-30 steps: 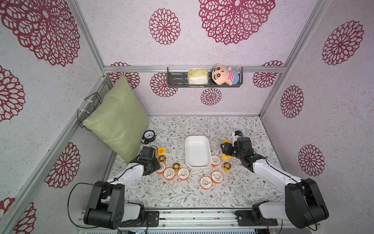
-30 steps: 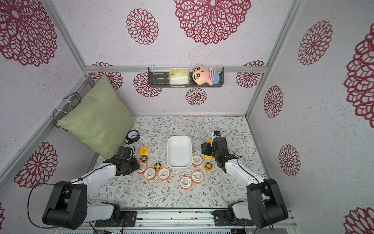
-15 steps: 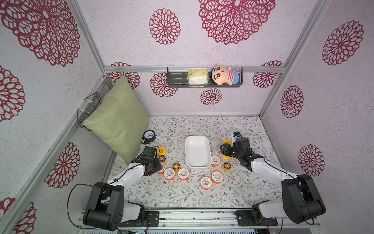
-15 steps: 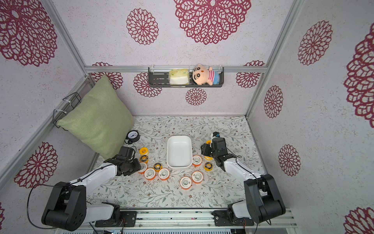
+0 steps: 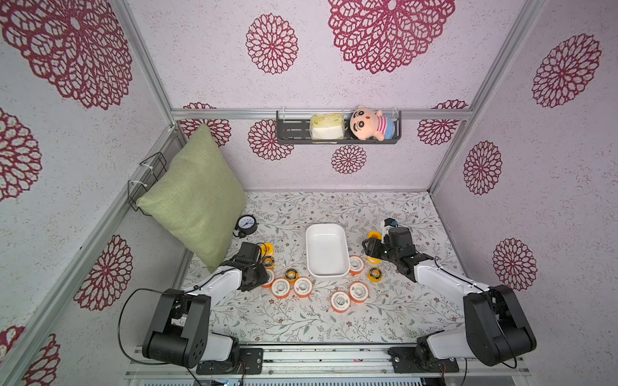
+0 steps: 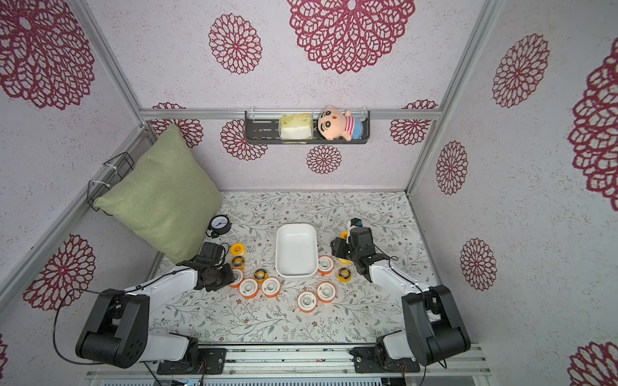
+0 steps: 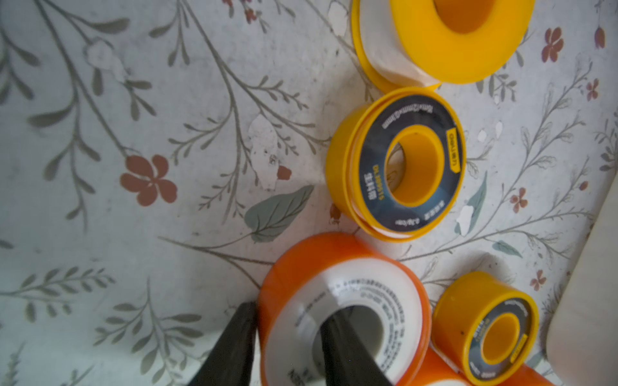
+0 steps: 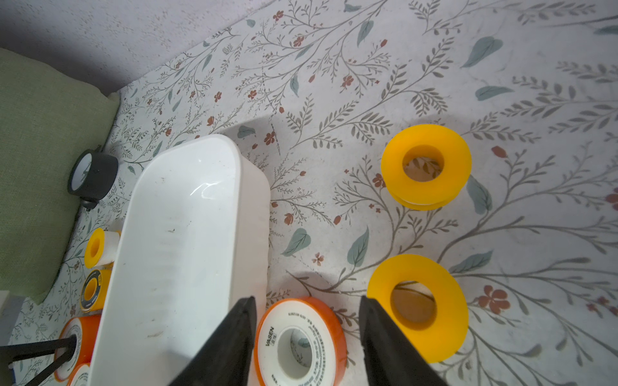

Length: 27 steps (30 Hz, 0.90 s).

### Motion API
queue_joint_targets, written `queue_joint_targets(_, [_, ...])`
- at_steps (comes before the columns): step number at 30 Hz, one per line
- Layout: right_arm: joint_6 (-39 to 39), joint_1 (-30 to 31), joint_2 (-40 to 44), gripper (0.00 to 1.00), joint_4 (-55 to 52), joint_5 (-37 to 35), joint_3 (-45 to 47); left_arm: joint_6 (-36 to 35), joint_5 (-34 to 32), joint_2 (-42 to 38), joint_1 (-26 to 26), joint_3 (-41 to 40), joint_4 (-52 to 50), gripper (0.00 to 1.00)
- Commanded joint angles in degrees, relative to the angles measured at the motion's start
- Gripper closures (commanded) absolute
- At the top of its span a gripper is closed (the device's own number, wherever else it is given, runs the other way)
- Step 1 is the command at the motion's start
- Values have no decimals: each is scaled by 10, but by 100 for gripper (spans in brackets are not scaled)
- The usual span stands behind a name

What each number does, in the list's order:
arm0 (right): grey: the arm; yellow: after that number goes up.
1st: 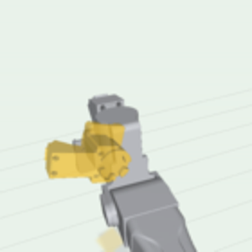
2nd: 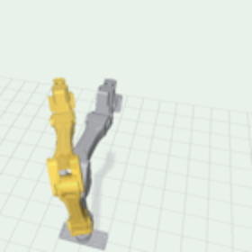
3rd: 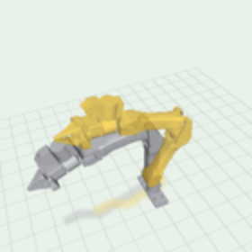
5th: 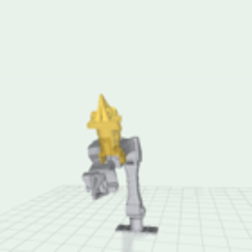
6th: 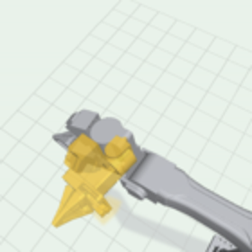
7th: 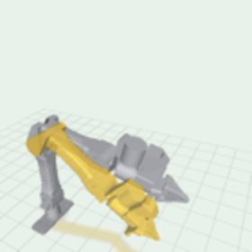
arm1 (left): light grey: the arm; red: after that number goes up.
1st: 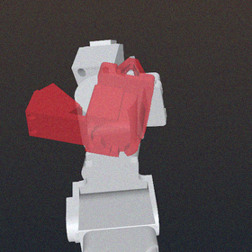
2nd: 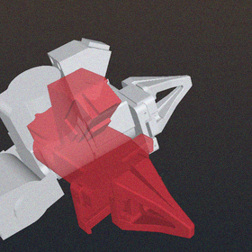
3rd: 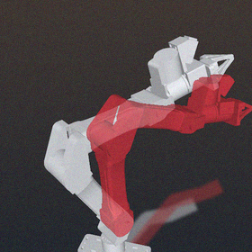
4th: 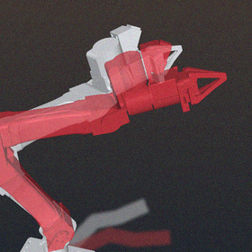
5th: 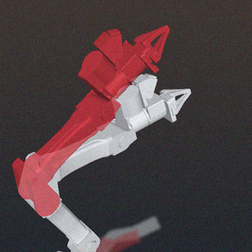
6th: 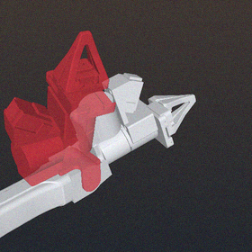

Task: Put the sealing tape into the storage box
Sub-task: Pick up the sealing tape at the center of the board.

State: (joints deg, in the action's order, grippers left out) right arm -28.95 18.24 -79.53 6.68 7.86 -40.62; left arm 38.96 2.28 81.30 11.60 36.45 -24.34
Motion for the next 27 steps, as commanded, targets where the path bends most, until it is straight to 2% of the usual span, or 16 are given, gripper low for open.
queue_joint_targets(1, [6, -2, -4, 44, 20, 16, -8, -7, -8, 18, 10, 10, -5, 71])
queue_joint_targets(5, [11, -2, -8, 44, 27, 37, -8, -1, -33, -5, 17, 22, -23, 81])
queue_joint_targets(11, [30, -2, -24, 44, 45, 101, -19, -12, -77, -82, 21, 72, -84, 82])
queue_joint_targets(14, [36, -2, -46, 45, 57, 140, -34, -33, -67, -88, 21, 123, -110, 82])
queue_joint_targets(18, [37, 1, -84, 50, 55, 154, -62, -53, 0, -45, 28, 211, -113, 82])
queue_joint_targets(27, [17, 5, -162, 62, 52, 154, -116, -83, 40, 156, 112, 433, -121, 82])
